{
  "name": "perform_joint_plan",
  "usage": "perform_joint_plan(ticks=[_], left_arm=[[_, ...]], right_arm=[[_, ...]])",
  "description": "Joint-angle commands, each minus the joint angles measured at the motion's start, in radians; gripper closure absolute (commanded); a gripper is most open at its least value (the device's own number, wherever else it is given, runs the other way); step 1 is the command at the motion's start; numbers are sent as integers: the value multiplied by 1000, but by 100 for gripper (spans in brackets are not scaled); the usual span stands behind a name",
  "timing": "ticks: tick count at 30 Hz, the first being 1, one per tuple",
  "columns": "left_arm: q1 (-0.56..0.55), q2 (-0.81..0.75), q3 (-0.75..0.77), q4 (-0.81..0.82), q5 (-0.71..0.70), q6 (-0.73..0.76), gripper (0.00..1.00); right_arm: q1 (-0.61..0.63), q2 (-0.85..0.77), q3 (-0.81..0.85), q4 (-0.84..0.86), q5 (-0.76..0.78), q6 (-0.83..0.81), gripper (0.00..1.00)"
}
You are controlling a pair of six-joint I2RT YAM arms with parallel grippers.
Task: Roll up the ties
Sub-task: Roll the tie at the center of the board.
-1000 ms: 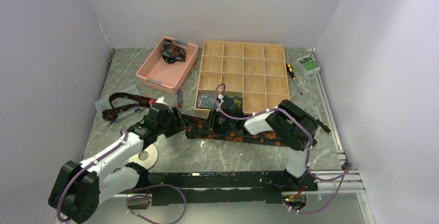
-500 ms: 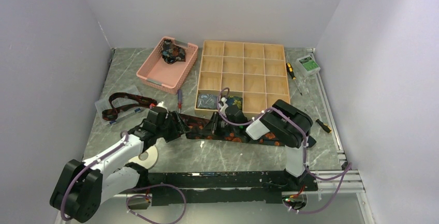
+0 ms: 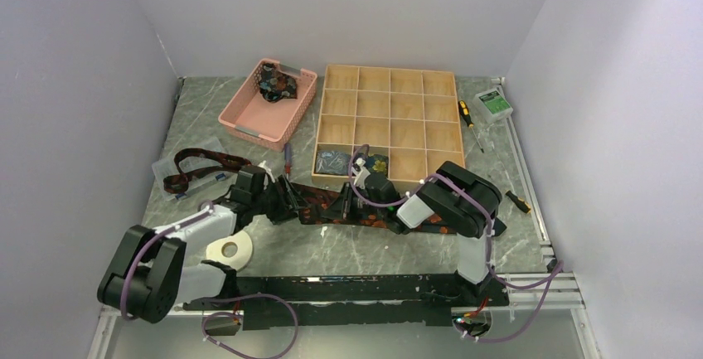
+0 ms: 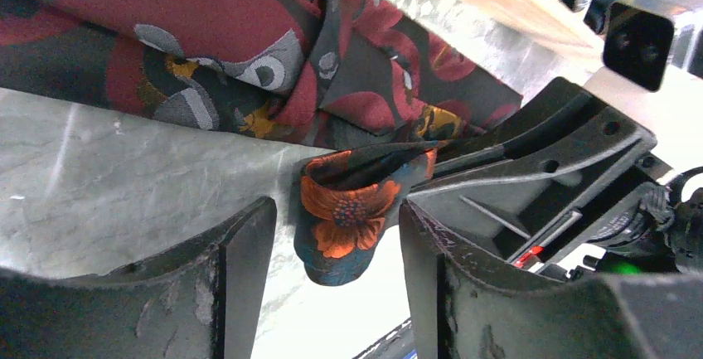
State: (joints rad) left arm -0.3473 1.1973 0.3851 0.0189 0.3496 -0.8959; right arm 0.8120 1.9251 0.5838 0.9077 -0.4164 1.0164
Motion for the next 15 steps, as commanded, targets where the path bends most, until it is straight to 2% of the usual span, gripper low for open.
perform_joint_plan(ticks=[1, 8, 15], left_arm=[[4, 71, 14, 88, 93, 12, 40], [4, 133, -8, 168, 134, 3, 46], [4, 149, -15, 205, 183, 8, 69]], right_arm=[[-2, -28, -29, -18, 32, -55, 89], [-2, -32, -51, -5, 33, -61, 90], [-2, -35, -50, -11, 42, -64, 90]])
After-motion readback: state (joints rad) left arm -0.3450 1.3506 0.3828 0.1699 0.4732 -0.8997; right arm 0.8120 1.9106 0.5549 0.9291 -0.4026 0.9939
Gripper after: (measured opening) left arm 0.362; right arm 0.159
